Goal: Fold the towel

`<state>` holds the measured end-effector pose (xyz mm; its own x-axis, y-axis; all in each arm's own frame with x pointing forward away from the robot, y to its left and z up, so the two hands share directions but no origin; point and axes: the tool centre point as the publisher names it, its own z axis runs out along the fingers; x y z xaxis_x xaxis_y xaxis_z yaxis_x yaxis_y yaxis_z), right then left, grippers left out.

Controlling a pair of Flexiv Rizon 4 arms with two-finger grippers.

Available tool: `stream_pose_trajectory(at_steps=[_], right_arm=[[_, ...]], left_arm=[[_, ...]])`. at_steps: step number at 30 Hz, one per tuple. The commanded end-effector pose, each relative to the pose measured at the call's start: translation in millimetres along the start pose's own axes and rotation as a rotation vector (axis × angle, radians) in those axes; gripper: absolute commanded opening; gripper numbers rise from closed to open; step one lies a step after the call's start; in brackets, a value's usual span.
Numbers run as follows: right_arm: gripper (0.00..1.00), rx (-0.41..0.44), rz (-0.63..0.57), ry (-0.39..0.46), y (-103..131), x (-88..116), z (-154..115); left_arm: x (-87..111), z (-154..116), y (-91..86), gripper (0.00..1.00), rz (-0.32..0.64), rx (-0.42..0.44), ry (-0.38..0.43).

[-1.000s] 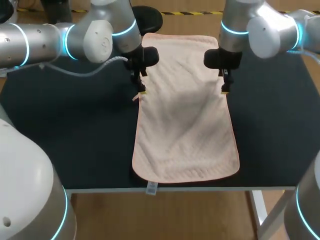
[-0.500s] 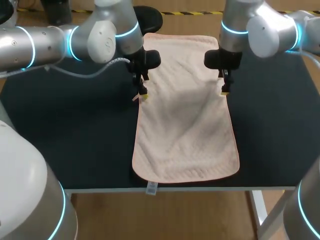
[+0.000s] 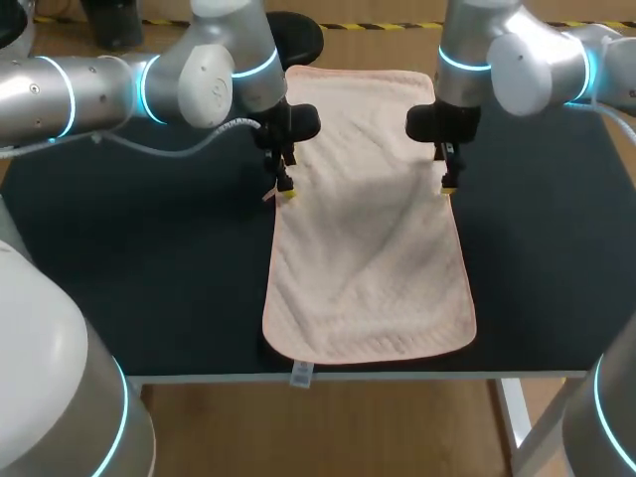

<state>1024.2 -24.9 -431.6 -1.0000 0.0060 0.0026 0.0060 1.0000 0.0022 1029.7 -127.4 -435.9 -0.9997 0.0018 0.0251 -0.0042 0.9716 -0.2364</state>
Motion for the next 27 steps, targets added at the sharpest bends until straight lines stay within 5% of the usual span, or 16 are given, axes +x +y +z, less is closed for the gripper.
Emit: stream_pose_trajectory(at_steps=[1, 6, 7, 9, 19, 27], right_arm=[[1.00, -0.009, 0.013, 0.017, 1.2, -3.6, 5.1], [0.96, -0.017, 0.023, 0.031, 2.0, -3.0, 10.3], [0.49, -0.018, 0.024, 0.032, 2.0, -3.0, 10.5], [0.00, -0.017, 0.025, 0.035, 2.2, -2.9, 11.1], [0.00, 0.008, 0.016, 0.029, -4.1, 2.5, 9.2], [0.00, 0.011, -0.017, -0.003, 1.3, 7.3, -20.5]], left_arm=[[-1.8, 4.0, 0.4, 0.76, -0.004, 0.000, 0.005], [-1.6, 3.6, 2.3, 0.35, -0.007, -0.001, 0.003], [-1.7, 3.6, 2.5, 0.20, -0.008, -0.002, 0.003], [-1.9, 3.5, 3.0, 0.00, -0.009, -0.002, 0.001], [-1.2, -4.7, 4.2, 0.00, -0.018, 0.013, -0.011], [3.4, -29.7, 5.0, 0.00, -0.038, 0.046, -0.041]])
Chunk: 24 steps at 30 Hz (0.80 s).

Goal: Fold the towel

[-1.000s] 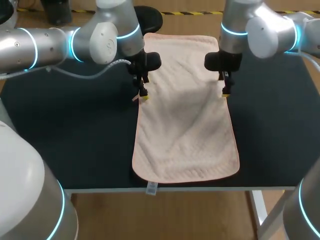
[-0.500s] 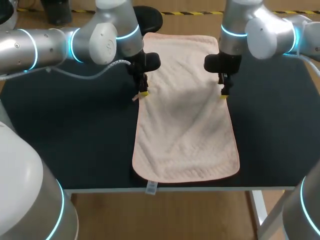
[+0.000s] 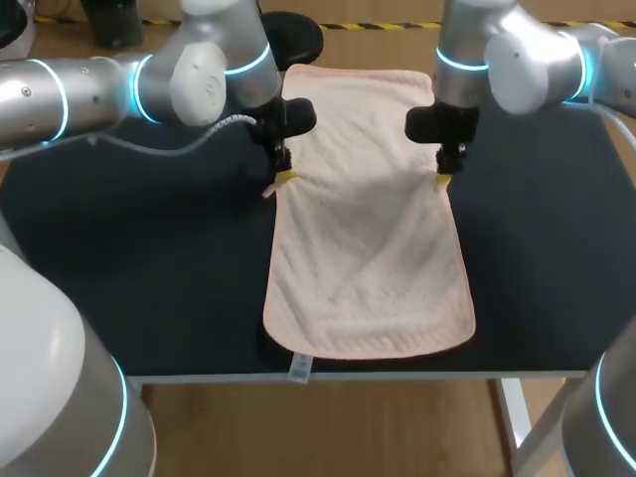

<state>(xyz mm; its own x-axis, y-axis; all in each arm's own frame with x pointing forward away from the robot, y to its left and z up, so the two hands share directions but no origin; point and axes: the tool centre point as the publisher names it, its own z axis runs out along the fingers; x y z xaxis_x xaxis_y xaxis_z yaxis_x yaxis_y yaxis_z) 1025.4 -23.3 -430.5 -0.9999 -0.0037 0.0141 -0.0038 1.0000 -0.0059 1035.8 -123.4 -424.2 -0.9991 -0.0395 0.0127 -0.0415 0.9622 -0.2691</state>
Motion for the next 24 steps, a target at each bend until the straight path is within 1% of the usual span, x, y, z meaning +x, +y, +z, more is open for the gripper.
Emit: stream_pose_trajectory(at_steps=[1, 5, 9, 11, 13, 14, 19, 22, 23, 24], right_arm=[[0.00, 0.004, -0.013, -0.023, 0.2, 9.5, -23.1], [0.00, -0.007, -0.025, -0.052, 0.8, 11.4, -41.4], [0.00, -0.007, -0.038, -0.081, -1.3, 10.9, -67.0], [0.00, -0.003, -0.048, -0.088, -2.6, 9.9, -81.9], [0.00, 0.012, -0.069, -0.104, -4.5, 7.0, -96.9], [0.00, 0.013, -0.072, -0.114, -5.6, 5.3, -105.1], [0.00, 0.012, -0.096, -0.205, -9.1, -11.3, -154.9], [0.00, 0.018, -0.125, -0.270, -8.5, -26.0, -186.8], [0.00, 0.022, -0.132, -0.293, -8.5, -31.7, -197.7], [0.00, 0.025, -0.138, -0.319, -8.9, -38.1, -209.1]], left_arm=[[9.2, -22.4, 3.3, 0.00, -0.004, 0.019, -0.024], [11.2, -42.3, 2.6, 0.00, -0.007, 0.037, -0.056], [8.1, -70.1, 2.6, 0.00, -0.039, 0.071, -0.095], [4.9, -87.4, 0.6, 0.00, -0.032, 0.079, -0.128], [-0.5, -105.3, -4.2, 0.00, 0.001, 0.062, -0.150], [-3.6, -114.9, -6.9, 0.00, 0.004, 0.071, -0.180], [-25.2, -163.5, -20.9, 0.00, -0.004, 0.124, -0.262], [-38.7, -188.7, -30.9, 0.00, 0.007, 0.126, -0.315], [-42.4, -197.5, -33.9, 0.00, 0.014, 0.134, -0.354], [-47.0, -207.2, -36.8, 0.00, 0.011, 0.143, -0.375]])
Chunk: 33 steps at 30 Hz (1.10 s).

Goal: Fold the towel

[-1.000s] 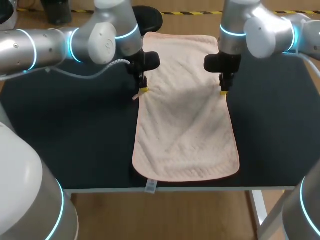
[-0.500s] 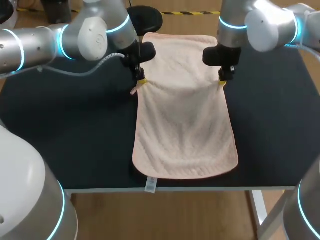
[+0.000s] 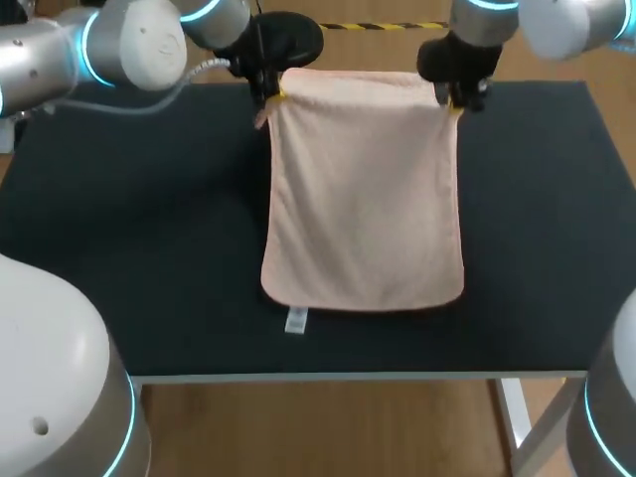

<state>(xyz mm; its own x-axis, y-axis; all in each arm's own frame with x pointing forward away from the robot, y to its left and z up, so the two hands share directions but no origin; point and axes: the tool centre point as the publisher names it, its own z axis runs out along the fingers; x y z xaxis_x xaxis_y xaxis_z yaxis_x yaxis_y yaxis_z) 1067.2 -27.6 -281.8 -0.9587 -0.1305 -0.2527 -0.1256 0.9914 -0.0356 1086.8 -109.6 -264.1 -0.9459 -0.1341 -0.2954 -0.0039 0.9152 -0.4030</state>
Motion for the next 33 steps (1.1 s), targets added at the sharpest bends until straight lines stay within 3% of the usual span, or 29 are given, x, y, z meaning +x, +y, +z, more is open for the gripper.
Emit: stream_pose_trajectory(at_steps=[1, 11, 19, 23, 27, 33], right_arm=[[0.00, 0.013, -0.029, -0.072, -6.0, -22.7, -66.8], [0.00, 0.126, -0.087, -0.297, -14.4, -109.2, -152.2], [0.00, 0.173, -0.056, -0.437, -15.2, -146.8, -201.7], [0.00, 0.181, -0.054, -0.474, -10.9, -144.2, -214.8], [0.00, 0.180, -0.053, -0.472, -8.5, -127.6, -212.4], [0.00, 0.192, -0.044, -0.397, -12.2, -80.0, -189.6]], left_arm=[[-21.7, -53.5, -15.8, 0.00, 0.003, 0.002, -0.071], [-99.0, -114.1, -45.2, 0.00, 0.016, 0.021, -0.306], [-142.5, -155.4, -61.9, 0.00, 0.048, 0.029, -0.437], [-146.0, -165.4, -64.9, 0.00, 0.058, 0.024, -0.452], [-133.1, -170.7, -65.6, 0.00, 0.081, 0.029, -0.448], [-80.1, -151.0, -60.0, 0.00, 0.148, 0.013, -0.335]])
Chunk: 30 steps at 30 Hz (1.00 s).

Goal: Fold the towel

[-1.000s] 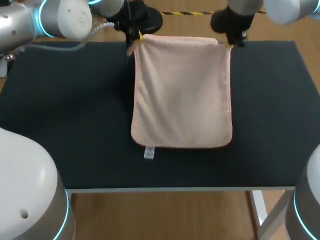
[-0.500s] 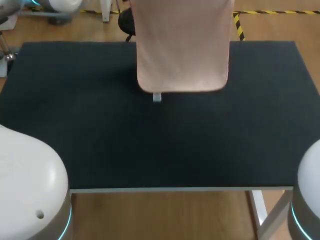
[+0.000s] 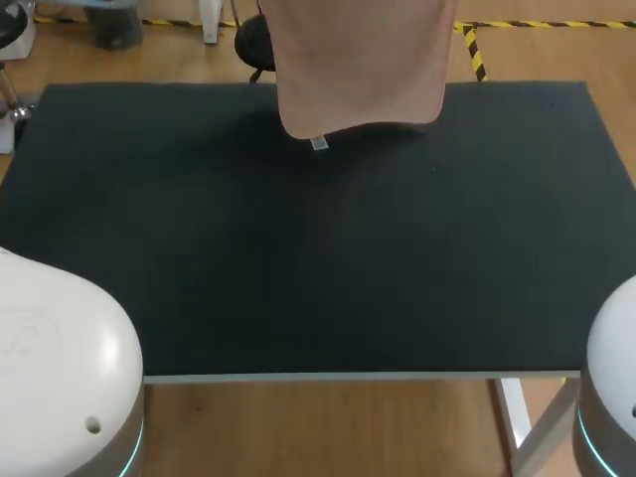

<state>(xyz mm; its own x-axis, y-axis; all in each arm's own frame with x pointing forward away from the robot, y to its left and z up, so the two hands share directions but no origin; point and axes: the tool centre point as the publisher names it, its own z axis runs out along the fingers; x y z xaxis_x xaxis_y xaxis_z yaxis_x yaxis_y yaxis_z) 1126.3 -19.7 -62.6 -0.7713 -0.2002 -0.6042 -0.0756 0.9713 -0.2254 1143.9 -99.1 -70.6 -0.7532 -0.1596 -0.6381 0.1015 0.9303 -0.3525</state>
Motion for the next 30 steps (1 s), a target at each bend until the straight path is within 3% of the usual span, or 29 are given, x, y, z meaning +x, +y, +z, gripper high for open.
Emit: stream_pose_trajectory(at_steps=[1, 7, 16, 22, 30], right_arm=[[0.00, -0.007, -0.002, 0.028, -3.1, 43.2, -3.8], [0.00, -0.043, 0.014, 0.135, 2.6, 94.8, -3.7], [0.00, -0.046, -0.036, 0.178, 29.6, 138.8, -24.8], [0.00, -0.022, -0.042, 0.258, 40.2, 164.3, -10.1], [0.00, 0.003, 0.007, 0.442, 41.8, 213.7, 39.1]], left_arm=[[43.9, -10.9, 5.7, 0.00, 0.033, 0.010, 0.064], [96.8, -29.6, 17.3, 0.00, -0.021, 0.015, 0.173], [147.1, -58.4, 28.9, 0.00, -0.051, 0.023, 0.236], [175.9, -37.2, 31.4, 0.00, -0.064, 0.001, 0.337], [211.7, 12.9, 40.0, 0.00, -0.081, -0.071, 0.481]])
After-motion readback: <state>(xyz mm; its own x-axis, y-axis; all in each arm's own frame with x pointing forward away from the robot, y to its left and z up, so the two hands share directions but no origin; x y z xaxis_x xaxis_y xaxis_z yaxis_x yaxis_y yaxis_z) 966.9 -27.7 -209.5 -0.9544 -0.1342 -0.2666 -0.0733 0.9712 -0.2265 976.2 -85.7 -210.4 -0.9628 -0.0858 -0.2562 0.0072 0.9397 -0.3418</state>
